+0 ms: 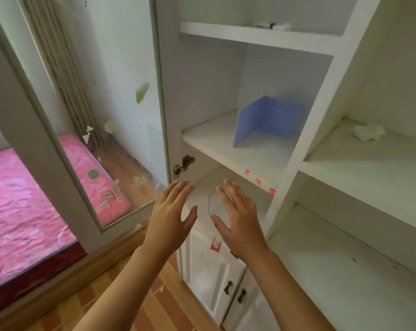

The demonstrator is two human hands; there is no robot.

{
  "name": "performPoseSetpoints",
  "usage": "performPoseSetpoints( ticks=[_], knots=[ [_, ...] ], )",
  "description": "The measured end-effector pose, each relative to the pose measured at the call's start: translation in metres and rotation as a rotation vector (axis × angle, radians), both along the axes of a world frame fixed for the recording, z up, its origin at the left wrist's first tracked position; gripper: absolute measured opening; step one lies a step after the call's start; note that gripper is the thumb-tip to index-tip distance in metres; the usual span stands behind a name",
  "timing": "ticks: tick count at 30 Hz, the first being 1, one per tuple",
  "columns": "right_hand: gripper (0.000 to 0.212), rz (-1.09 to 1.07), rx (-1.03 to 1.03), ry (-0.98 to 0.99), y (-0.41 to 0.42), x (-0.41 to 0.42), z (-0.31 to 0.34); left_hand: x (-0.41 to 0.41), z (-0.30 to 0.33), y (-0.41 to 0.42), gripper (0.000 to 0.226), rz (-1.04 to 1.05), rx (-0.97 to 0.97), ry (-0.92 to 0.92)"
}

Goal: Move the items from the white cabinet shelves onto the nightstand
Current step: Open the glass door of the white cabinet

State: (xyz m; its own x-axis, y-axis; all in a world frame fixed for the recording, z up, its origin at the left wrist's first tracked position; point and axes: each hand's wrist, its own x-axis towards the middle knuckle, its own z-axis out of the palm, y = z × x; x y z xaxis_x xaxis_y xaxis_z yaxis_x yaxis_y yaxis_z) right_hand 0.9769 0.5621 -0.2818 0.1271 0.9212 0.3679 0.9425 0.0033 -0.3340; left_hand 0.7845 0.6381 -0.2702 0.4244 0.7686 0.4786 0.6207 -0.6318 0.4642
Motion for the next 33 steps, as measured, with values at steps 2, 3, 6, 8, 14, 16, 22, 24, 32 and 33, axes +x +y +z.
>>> performPoseSetpoints(
  ticks=[2,3,6,8,14,16,22,24,32,33],
  knots=[
    [0.067,-0.018,-0.009,0.010,0.002,0.004,-0.010,0.007,-0.009,0.008,0.058,-0.010,-0.023,0.047],
    [0.067,-0.028,-0.017,0.014,0.004,0.007,-0.015,0.012,-0.013,0.014,0.059,-0.015,-0.039,0.070],
    [0.068,-0.064,-0.078,0.025,0.009,0.012,-0.026,0.029,-0.028,0.033,0.058,-0.045,-0.109,0.119],
    [0.068,-0.092,-0.118,0.037,0.013,0.014,-0.031,0.039,-0.039,0.048,0.057,-0.076,-0.143,0.141],
    [0.068,-0.201,-0.178,0.082,0.029,0.017,-0.042,0.062,-0.065,0.092,0.053,-0.185,-0.163,0.211],
    [0.069,-0.249,-0.182,0.090,0.031,0.016,-0.044,0.069,-0.072,0.106,0.053,-0.243,-0.179,0.234],
    [0.069,-0.371,-0.234,0.113,0.038,0.006,-0.048,0.091,-0.098,0.138,0.055,-0.320,-0.182,0.267],
    [0.068,-0.413,-0.257,0.113,0.038,0.002,-0.047,0.096,-0.104,0.144,0.054,-0.330,-0.183,0.322],
    [0.067,-0.476,-0.276,0.120,0.044,-0.010,-0.051,0.084,-0.125,0.156,0.045,-0.340,-0.075,0.268],
    [0.067,-0.479,-0.285,0.117,0.046,-0.011,-0.053,0.080,-0.125,0.157,0.045,-0.343,-0.071,0.261]
  ],
)
